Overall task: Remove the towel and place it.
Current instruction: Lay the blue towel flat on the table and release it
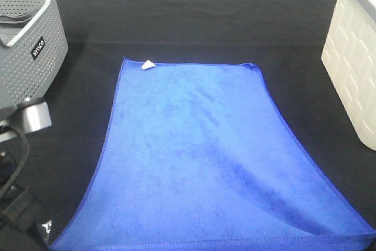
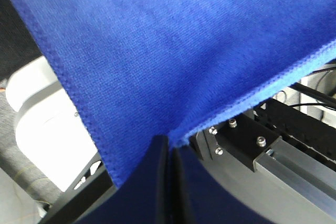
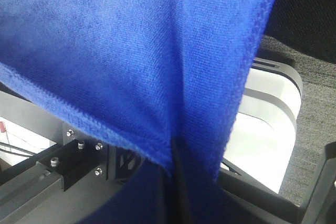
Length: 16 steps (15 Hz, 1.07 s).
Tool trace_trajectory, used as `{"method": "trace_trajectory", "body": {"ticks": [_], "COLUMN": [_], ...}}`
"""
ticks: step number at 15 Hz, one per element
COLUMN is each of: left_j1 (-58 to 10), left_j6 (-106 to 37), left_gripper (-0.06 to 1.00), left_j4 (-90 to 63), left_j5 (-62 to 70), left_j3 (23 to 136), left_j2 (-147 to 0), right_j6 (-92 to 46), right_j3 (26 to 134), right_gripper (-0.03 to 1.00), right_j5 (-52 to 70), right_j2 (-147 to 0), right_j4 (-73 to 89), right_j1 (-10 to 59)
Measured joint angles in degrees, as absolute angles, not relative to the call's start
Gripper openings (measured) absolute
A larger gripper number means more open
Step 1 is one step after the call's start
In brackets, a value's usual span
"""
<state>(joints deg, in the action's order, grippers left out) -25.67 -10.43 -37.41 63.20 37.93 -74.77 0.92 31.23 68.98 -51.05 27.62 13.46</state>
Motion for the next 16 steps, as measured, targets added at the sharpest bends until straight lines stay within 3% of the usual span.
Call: {"method": "trace_trajectory", "body": {"ticks": [11, 16], "left_j1": [-25.7, -25.7], "left_j6": [-12.0, -14.5], "left_gripper": [0.0, 0.0], "left_j4": [-38.6, -40.0], "left_j5": [60.7, 60.6], "left_j3": [33.9, 33.7], "left_j2": [-75.1, -83.8], "right_j6": [-4.9, -7.9], "right_j3": [26.0, 25.8], "right_gripper": [0.0, 0.0], "right_j5": [66.6, 66.1], "right_j2": [-63.0, -69.1], "right_j4": [28.9, 28.9], "right_j1": [13.3, 13.3]}}
